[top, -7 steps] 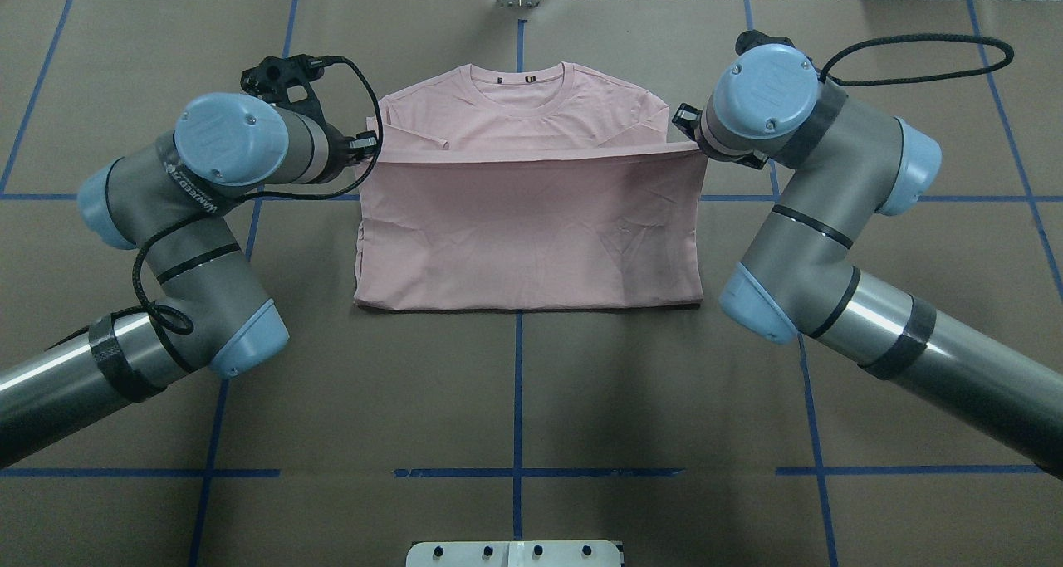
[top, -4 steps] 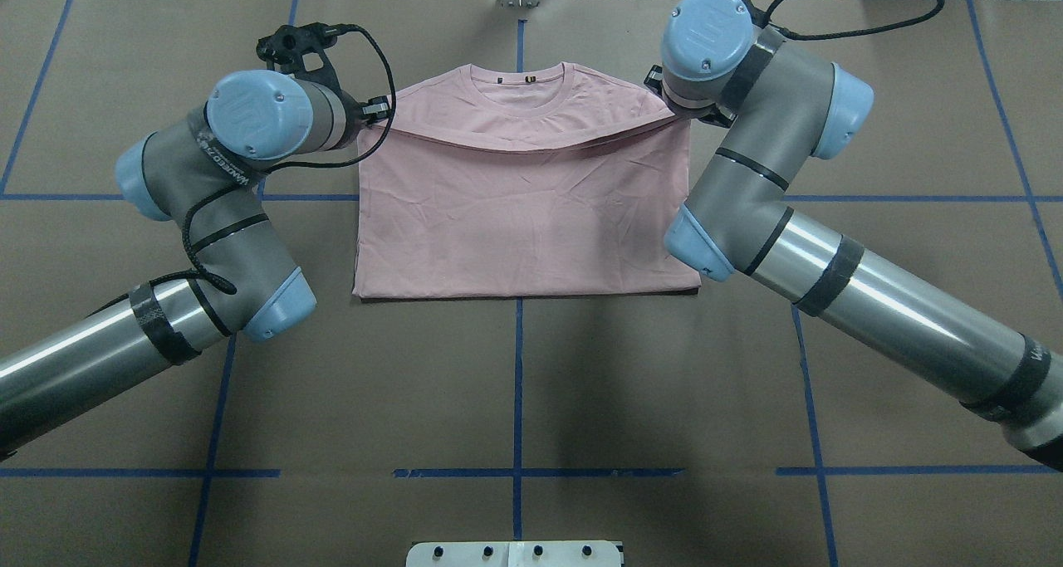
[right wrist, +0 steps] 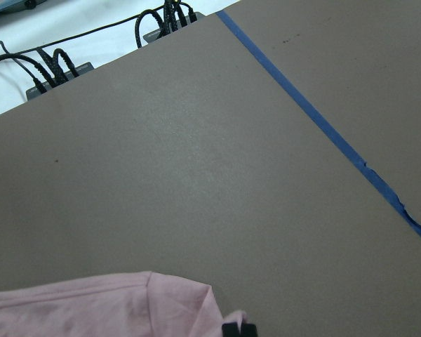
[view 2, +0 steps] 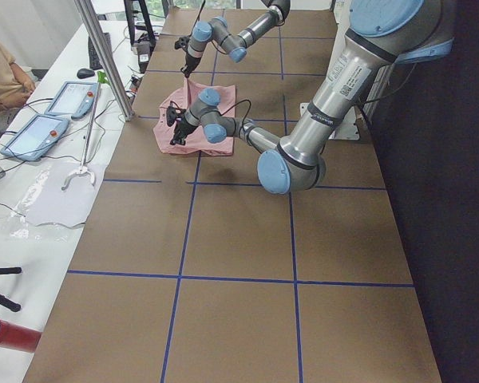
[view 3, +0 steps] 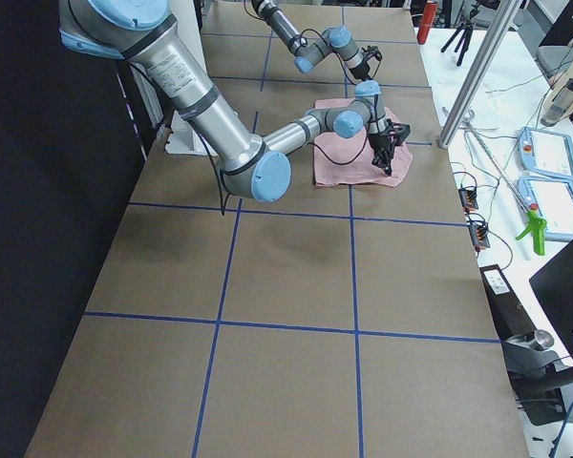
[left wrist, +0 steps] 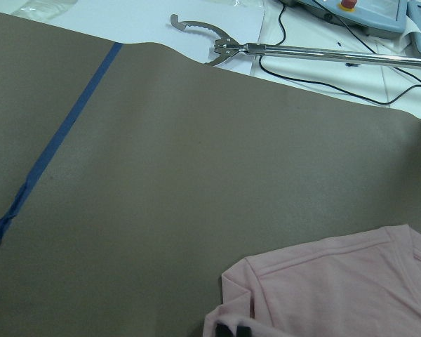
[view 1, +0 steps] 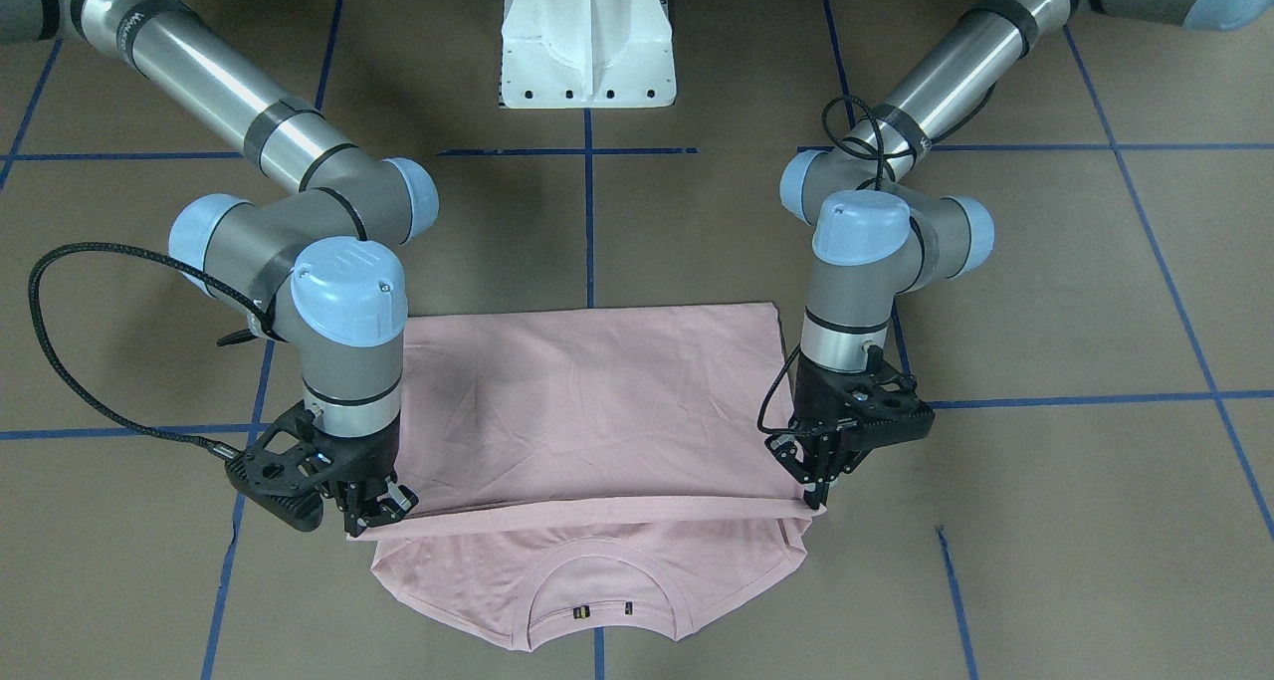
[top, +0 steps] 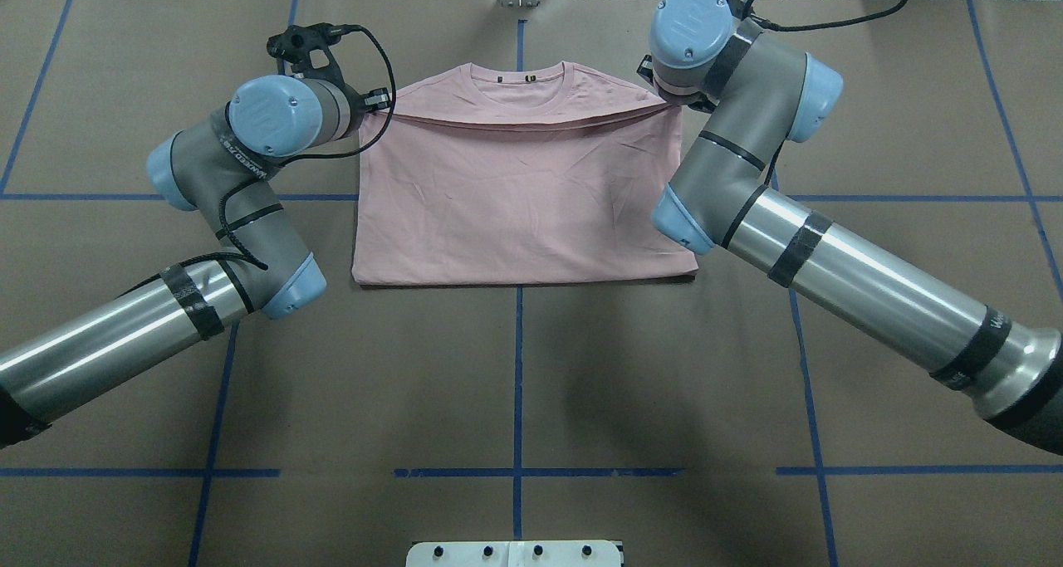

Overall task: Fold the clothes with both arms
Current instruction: 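Release the hem at the collar and raise both grippers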

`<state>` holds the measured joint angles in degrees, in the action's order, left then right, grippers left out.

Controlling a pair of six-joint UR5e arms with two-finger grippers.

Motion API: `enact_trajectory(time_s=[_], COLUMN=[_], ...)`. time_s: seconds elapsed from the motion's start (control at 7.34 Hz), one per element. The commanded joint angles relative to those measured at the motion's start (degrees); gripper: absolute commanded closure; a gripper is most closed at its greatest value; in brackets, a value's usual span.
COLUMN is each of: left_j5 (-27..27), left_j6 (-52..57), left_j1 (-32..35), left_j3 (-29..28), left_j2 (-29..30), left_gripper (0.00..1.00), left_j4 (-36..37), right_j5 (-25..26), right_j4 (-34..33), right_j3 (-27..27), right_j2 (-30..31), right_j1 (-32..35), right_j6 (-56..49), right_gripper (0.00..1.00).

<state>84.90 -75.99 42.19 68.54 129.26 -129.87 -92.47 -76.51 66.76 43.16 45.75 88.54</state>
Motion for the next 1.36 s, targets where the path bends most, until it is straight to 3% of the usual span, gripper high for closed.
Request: enact_trajectory(time_s=[0.0, 0.54, 0.68, 0.82, 1.09, 1.23], left_j5=[-0.17, 0.18, 0.27, 0.44, 0.53, 0.62], left_j6=[0.13, 0.05, 0.05, 0.05, 0.05, -0.04], left_j1=[0.08, 0.43, 0.43, 0.43, 0.52, 0.87], left_j3=[-1.65, -1.92, -1.92, -2.01, -2.01, -1.66], left_j2=[0.29, 0.73, 0.73, 0.64, 0.38, 0.38], left_gripper=[1.0, 1.0, 0.93, 0.76, 0.61, 0.61], left_j4=[-0.91, -1.17, -1.96, -2.22, -2.31, -2.4], right_j5=[0.01, -0.08, 0.0, -0.08, -0.34, -0.43], right_j4=[0.66, 0.74, 0.74, 0.74, 0.74, 0.83], right_j3=[-3.29, -4.97, -4.97, -4.97, -4.71, -3.31], right_j2=[-1.49, -1.93, -1.93, -2.02, -1.93, -1.85], right_j1=[0.3, -0.04, -0.57, -0.92, -1.28, -1.02], right_j6=[-0.04, -0.04, -0.04, -0.04, -0.12, -0.21], right_gripper=[1.0, 1.0, 1.0, 0.58, 0.38, 0.0])
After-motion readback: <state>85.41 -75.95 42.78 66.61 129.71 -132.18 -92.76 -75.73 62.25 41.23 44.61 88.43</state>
